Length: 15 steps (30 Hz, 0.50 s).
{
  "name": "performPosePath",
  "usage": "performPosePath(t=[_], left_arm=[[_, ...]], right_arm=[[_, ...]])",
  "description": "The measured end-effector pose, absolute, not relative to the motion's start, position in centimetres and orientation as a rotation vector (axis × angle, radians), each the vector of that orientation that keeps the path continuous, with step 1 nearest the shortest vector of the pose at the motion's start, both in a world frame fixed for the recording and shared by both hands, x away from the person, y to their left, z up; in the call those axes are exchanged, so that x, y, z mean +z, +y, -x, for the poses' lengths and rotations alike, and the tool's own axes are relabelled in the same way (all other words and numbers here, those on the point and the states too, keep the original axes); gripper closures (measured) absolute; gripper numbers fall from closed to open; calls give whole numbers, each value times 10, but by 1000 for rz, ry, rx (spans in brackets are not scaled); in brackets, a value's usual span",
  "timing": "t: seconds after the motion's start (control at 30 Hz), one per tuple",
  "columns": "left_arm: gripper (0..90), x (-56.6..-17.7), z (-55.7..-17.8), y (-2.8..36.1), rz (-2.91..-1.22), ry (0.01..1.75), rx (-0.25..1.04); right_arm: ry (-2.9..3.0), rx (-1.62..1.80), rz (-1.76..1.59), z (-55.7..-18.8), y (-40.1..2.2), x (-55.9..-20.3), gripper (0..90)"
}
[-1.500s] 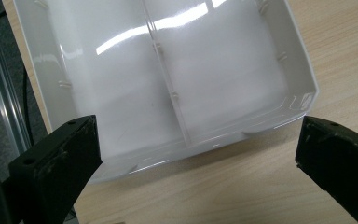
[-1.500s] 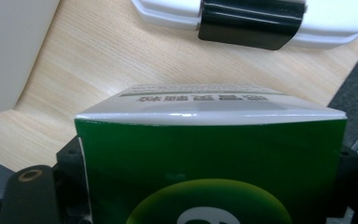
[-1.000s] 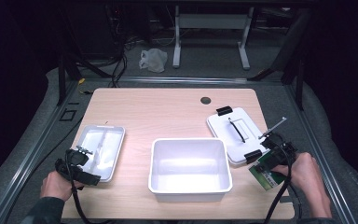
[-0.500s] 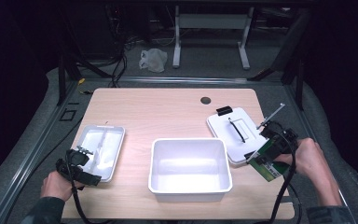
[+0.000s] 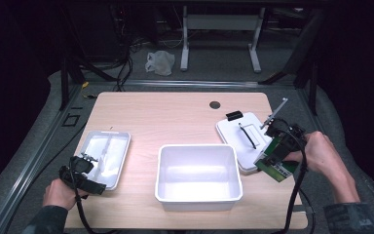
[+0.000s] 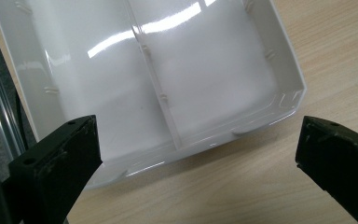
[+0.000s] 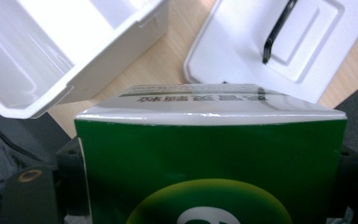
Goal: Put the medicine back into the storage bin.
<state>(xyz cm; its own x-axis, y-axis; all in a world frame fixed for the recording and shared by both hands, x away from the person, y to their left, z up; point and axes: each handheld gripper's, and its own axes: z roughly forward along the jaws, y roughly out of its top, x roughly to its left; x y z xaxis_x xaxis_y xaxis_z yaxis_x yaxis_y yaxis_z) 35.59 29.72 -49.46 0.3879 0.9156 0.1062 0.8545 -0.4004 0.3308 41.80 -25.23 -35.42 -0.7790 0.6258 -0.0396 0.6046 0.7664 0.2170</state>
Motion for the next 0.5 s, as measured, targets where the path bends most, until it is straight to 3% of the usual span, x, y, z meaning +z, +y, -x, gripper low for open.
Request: performPosePath(t=[0.5], left_arm=[[0,-496,-356,296,-2440,1561,394]], right_arm=[[2926,382,-695,-412,-224,-337,165]])
